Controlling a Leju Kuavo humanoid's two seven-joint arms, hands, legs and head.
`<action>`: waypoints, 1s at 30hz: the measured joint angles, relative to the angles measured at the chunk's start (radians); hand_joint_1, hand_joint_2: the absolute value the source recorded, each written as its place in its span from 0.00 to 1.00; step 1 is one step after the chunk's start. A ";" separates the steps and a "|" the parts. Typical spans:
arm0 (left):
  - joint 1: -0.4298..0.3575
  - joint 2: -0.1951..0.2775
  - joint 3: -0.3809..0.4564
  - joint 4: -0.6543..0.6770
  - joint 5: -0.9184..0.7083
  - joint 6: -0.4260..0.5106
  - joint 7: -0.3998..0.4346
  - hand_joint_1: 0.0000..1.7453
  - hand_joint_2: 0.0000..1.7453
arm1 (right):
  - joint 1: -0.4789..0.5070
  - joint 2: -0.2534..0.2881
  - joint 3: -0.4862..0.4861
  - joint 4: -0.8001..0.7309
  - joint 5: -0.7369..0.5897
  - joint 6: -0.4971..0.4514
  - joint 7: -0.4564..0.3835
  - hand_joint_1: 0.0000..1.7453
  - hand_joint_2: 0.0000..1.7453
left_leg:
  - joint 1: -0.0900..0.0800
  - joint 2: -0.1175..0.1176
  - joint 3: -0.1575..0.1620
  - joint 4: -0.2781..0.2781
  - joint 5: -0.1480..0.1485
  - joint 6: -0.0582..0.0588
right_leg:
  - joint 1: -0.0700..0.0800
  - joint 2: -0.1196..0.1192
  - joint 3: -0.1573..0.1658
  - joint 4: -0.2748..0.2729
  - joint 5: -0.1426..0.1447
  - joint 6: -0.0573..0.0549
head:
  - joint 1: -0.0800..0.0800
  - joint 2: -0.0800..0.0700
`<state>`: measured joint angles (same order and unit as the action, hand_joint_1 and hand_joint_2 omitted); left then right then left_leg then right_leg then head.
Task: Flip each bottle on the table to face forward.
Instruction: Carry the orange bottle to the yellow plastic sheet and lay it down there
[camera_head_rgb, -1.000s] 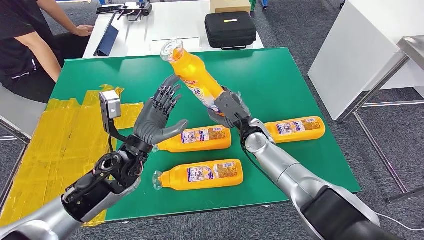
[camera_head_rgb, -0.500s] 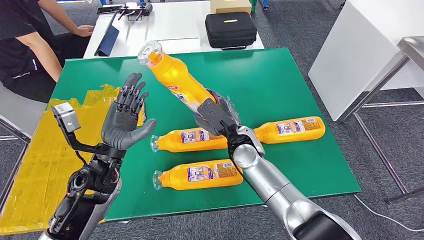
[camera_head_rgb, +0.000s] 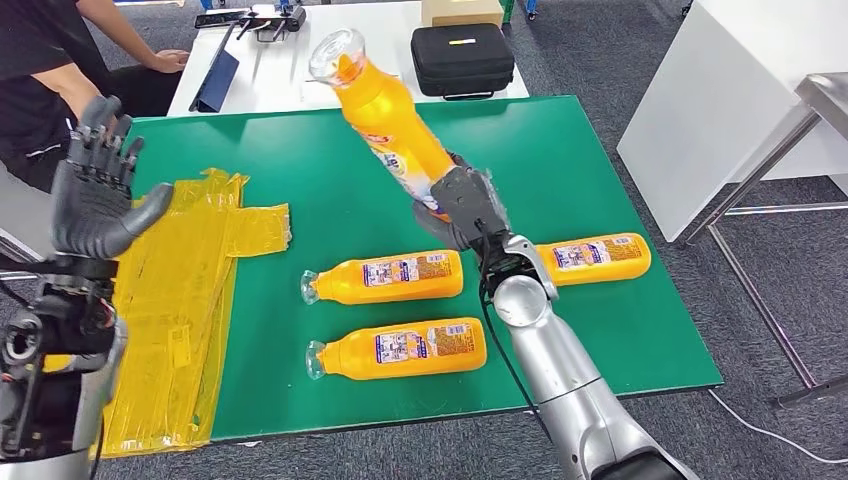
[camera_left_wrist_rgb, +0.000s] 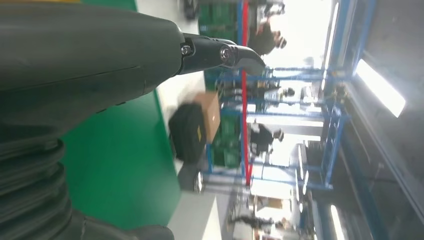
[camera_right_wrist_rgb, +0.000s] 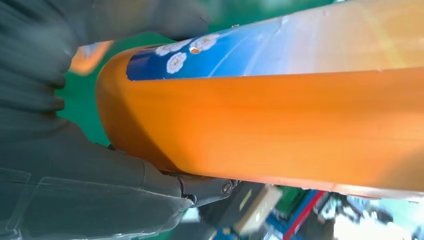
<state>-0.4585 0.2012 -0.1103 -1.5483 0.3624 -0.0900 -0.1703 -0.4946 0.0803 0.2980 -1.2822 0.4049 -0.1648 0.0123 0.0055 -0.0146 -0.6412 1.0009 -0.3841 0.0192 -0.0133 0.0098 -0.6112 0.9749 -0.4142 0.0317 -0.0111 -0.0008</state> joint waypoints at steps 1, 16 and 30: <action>-0.026 0.018 0.012 0.017 0.007 -0.005 0.007 0.00 1.00 | -0.002 -0.001 -0.019 -0.005 0.002 0.007 -0.002 1.00 1.00 | 0.000 0.000 0.000 0.000 0.000 0.000 | 0.000 0.000 0.000 0.000 0.000 0.000 | 0.000 0.000; -0.147 0.128 -0.004 0.154 0.059 -0.026 0.006 0.00 1.00 | -0.007 -0.002 -0.080 -0.014 0.013 0.019 -0.021 1.00 1.00 | 0.000 0.001 0.000 0.000 0.000 0.000 | 0.000 0.000 0.000 0.000 0.000 0.000 | 0.000 0.000; -0.047 0.258 -0.071 0.136 0.280 -0.004 -0.069 0.00 1.00 | -0.011 -0.003 -0.072 -0.011 -0.004 -0.010 -0.044 1.00 1.00 | 0.000 0.007 0.001 -0.001 -0.002 -0.002 | 0.000 0.006 0.000 0.001 0.000 0.000 | 0.000 0.000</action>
<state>-0.5051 0.4588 -0.1817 -1.4128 0.6427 -0.0937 -0.2394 -0.5056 0.0770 0.2265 -1.2933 0.4009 -0.1753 -0.0315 0.0052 -0.0081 -0.6406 1.0001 -0.3856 0.0176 -0.0135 0.0158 -0.6112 0.9759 -0.4142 0.0316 -0.0111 -0.0008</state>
